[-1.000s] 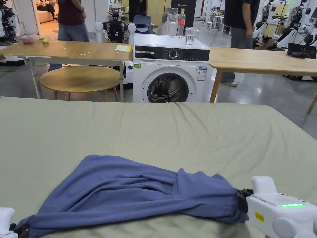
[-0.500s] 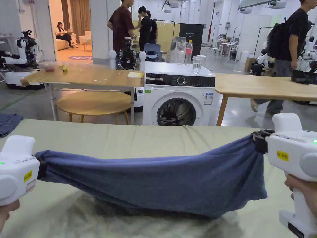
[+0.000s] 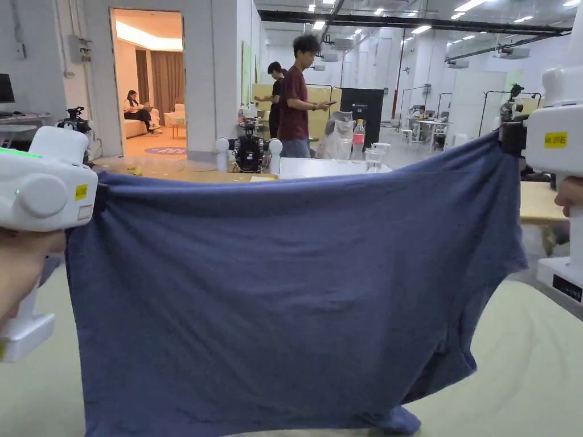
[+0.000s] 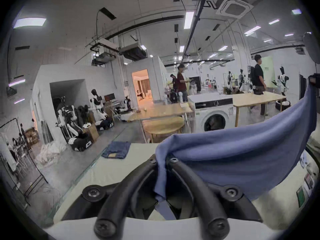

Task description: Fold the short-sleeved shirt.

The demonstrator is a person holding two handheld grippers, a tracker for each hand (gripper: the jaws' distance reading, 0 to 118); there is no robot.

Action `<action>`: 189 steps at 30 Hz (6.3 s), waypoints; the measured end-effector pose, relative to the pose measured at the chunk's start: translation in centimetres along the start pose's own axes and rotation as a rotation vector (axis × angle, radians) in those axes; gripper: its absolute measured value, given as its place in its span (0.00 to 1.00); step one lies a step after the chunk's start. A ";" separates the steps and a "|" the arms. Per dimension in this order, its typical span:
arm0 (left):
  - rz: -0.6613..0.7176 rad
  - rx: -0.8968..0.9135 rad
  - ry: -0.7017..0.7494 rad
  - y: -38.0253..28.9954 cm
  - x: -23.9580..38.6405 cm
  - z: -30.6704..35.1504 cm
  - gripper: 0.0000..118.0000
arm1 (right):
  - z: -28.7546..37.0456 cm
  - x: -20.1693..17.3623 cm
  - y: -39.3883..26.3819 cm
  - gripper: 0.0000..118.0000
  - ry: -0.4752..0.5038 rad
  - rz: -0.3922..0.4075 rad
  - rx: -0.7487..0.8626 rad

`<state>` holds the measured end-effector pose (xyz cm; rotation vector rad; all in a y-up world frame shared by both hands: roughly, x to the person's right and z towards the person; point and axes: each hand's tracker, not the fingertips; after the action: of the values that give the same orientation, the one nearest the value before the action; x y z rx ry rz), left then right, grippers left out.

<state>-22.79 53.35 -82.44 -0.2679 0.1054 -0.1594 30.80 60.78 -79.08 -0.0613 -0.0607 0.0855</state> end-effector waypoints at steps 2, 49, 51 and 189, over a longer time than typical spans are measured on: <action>-0.008 0.019 0.020 1.9 -0.1 -0.6 0.00 | -0.8 -0.1 2.1 0.00 -0.008 -0.014 0.033; 0.151 -0.395 -0.157 -39.7 5.1 16.2 0.00 | 26.4 -2.2 -41.1 0.00 -0.006 -0.009 -0.463; 0.161 -0.435 -0.146 -41.7 4.9 16.4 0.00 | 27.4 -2.3 -44.4 0.00 -0.015 -0.065 -0.546; -0.017 -0.537 -0.126 -37.2 7.3 4.3 0.00 | 7.5 -1.7 -46.0 0.04 0.095 -0.076 -0.701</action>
<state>-20.40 17.76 -68.80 -0.8128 0.0189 -0.1284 32.50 15.32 -68.75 -0.7629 0.0042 -0.0182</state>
